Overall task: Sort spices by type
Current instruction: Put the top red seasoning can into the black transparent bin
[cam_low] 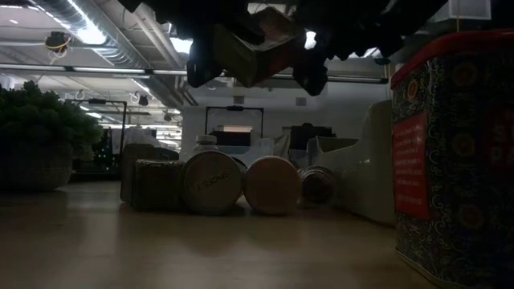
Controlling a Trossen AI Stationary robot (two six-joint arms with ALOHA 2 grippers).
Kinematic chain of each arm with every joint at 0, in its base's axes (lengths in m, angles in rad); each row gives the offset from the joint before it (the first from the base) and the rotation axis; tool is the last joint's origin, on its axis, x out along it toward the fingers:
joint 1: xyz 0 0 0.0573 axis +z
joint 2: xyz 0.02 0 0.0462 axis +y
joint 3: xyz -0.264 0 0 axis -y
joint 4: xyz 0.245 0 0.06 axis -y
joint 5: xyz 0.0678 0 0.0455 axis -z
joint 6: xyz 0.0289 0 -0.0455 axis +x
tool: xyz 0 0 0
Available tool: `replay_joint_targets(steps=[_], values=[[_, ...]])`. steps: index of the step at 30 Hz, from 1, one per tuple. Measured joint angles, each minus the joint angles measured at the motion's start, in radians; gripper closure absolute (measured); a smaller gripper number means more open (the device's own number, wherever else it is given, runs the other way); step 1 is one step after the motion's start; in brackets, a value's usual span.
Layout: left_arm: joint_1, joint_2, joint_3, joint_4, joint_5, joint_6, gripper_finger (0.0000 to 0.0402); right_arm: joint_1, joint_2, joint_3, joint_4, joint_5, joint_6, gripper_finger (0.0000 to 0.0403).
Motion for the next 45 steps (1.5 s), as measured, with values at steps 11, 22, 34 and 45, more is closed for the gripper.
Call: replay_joint_targets(steps=[11, 22, 34, 45], values=[[0.000, 0.000, 0.000, 0.008, -0.005, -0.006, 0.0231, 0.085, 0.000, 0.000, 0.034, 0.204, -0.044, 0.0143], [0.001, 0.000, 0.000, 0.000, -0.018, 0.004, 0.0231, 0.085, 0.008, 0.000, 0.034, 0.218, -0.017, 0.0177], [0.003, 0.000, 0.000, 0.011, -0.012, 0.094, 0.0182, 0.086, 0.018, 0.001, 0.012, 0.211, 0.013, 0.0177], [0.028, -0.038, 0.000, -0.026, -0.005, 0.149, 0.0159, 0.041, -0.030, 0.038, -0.203, 0.196, -0.007, 0.0177]])
